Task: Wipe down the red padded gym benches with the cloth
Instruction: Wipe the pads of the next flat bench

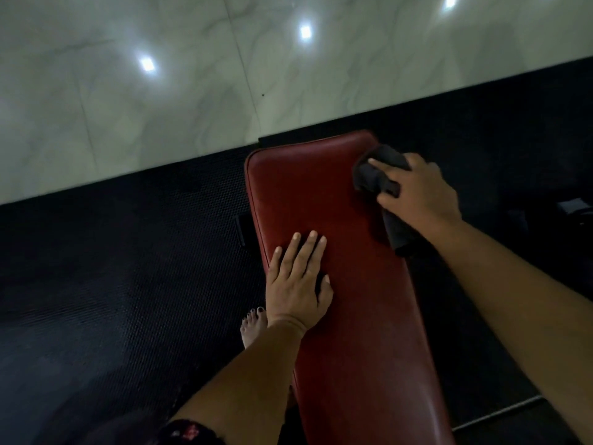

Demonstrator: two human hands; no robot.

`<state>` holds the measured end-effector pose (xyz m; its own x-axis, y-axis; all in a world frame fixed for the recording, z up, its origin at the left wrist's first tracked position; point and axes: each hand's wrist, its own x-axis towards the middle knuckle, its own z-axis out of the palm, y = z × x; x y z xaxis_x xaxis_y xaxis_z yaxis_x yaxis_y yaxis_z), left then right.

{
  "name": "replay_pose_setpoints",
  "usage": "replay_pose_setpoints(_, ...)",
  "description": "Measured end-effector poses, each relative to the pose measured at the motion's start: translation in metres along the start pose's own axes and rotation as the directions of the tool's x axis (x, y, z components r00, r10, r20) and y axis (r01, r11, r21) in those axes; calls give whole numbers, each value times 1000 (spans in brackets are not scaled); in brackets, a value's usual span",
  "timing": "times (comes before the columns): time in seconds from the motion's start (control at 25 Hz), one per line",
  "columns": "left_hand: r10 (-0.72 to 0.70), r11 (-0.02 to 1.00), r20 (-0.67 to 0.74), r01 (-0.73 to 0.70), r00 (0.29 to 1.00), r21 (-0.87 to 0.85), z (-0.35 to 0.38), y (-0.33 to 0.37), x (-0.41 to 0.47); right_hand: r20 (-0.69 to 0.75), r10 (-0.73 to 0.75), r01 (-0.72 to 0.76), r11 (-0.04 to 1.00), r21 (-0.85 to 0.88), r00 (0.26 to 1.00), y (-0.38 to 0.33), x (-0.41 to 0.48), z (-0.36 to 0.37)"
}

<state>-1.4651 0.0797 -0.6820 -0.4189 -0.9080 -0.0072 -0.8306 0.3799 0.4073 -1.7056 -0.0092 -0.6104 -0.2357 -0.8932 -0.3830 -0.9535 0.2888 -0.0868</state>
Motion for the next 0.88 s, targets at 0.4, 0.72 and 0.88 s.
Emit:
replay_pose_setpoints(0.4, 2, 1000, 9, -2, 1000, -19, 1, -1, 0, -4, -298, 296, 949, -108, 955, -148, 48, -18)
replay_pose_setpoints(0.72, 22, 1000, 24, -22, 999, 22, 4, -3, -2, 72, -511, 515, 834, -200, 856, -190, 66, -8)
replay_pose_setpoints(0.88, 1, 1000, 25, -1, 1000, -8, 2, -2, 0, 72, -286, 290, 956, -46, 955, -168, 81, -17)
